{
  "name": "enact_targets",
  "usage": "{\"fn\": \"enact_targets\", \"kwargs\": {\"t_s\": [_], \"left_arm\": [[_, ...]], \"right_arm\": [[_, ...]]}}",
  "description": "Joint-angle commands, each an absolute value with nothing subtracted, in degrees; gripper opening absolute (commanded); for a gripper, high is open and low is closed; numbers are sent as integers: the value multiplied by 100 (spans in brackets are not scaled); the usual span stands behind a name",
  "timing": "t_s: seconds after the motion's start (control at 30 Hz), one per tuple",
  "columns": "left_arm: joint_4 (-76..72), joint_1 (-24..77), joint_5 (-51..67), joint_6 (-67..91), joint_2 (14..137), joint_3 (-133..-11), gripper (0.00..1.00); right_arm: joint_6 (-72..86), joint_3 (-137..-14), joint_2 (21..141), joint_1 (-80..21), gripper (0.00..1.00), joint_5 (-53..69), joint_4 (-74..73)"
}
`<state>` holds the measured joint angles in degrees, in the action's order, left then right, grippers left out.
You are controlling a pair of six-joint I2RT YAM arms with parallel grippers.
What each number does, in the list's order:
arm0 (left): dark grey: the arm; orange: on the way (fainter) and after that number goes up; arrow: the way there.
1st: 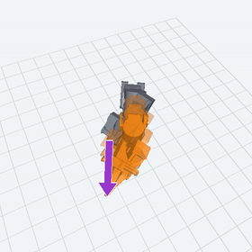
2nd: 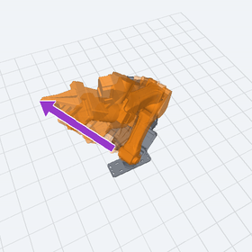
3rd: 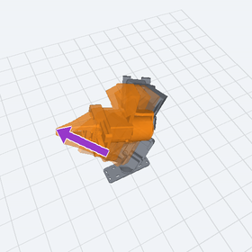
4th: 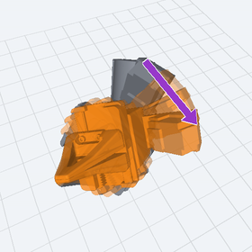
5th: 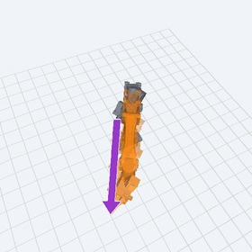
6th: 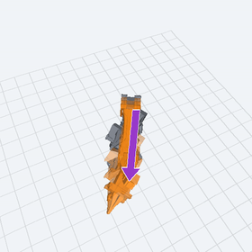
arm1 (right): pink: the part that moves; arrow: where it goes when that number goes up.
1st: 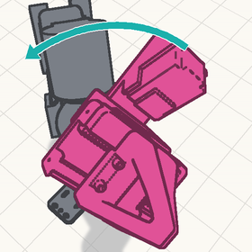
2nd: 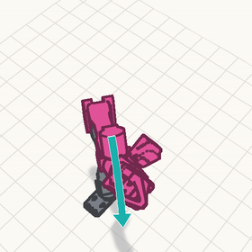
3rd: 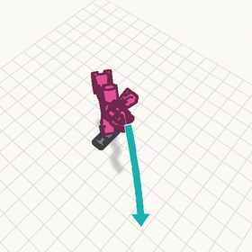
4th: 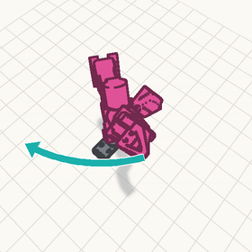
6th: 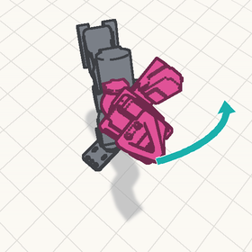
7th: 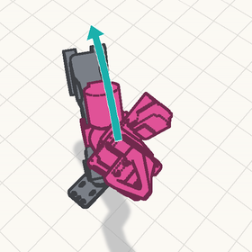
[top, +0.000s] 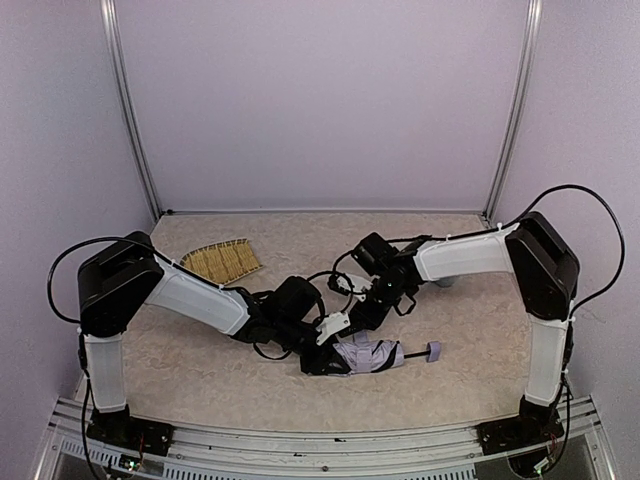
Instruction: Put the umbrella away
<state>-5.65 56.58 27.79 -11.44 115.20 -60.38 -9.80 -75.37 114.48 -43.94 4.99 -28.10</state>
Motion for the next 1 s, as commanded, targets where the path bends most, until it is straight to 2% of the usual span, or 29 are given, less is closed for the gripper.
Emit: {"fn": "enact_targets", "kwargs": {"t_s": [0.0,0.1,0.17,0.6,0.97], "left_arm": [[894,5722,2105,-1204,12182,-5687,0],[905,5713,2116,-1205,12190,-5694,0],[905,5704,2121,-1207,12190,-5695,0],[957,5645,2238,-1226,12238,-5739,0],[949,5247,2663,-1015,12405,-5804,0]], "right_arm": [[-917,-7246,11689,-4673,36,-167,-3356],[-825,-7152,11640,-4705,18,-304,-3309],[-773,-7085,11590,-4711,0,-181,-3240],[-288,-6947,9833,-4561,0,1661,-2176],[-80,-5755,8659,-4763,0,2648,-1739]]}}
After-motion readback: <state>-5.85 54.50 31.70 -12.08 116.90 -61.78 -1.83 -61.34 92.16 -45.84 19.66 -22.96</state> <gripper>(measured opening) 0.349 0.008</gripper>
